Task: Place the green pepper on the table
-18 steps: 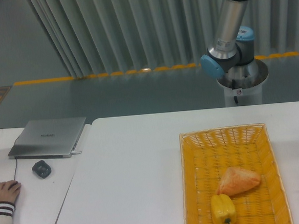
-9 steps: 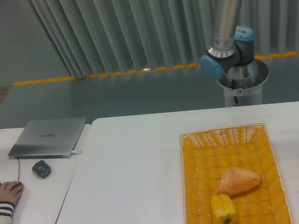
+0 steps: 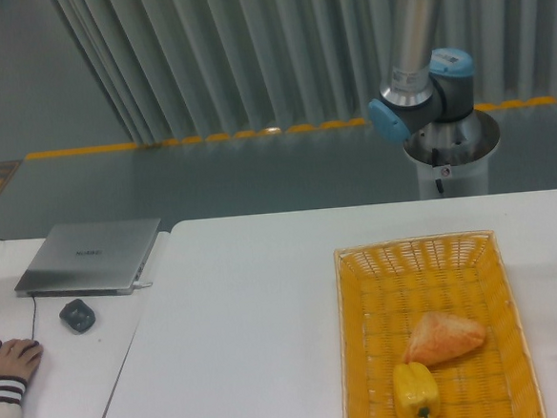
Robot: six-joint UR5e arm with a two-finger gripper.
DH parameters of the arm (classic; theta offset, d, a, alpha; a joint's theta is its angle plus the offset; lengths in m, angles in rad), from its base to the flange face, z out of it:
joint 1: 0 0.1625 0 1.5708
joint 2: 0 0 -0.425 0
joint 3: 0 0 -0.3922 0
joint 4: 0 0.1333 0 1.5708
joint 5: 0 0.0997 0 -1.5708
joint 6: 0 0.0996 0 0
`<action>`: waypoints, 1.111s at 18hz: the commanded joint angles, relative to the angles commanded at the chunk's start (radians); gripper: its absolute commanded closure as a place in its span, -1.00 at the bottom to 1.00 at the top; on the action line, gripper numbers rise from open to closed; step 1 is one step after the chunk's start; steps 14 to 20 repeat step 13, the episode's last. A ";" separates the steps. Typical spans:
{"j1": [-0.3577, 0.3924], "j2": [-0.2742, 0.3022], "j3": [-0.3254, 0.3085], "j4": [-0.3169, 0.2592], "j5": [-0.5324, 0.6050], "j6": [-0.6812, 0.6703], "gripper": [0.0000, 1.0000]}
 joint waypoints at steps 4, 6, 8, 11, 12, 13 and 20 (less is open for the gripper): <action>-0.005 -0.021 0.008 0.000 -0.008 0.000 -1.00; -0.009 -0.029 0.009 0.000 -0.008 0.000 -1.00; -0.009 -0.029 0.009 0.000 -0.008 -0.002 -1.00; -0.008 -0.025 0.009 0.000 -0.006 -0.002 -1.00; -0.008 -0.025 0.009 0.000 -0.005 -0.002 -1.00; -0.008 -0.025 0.009 0.000 -0.005 -0.002 -1.00; -0.008 -0.025 0.009 0.000 -0.005 -0.002 -1.00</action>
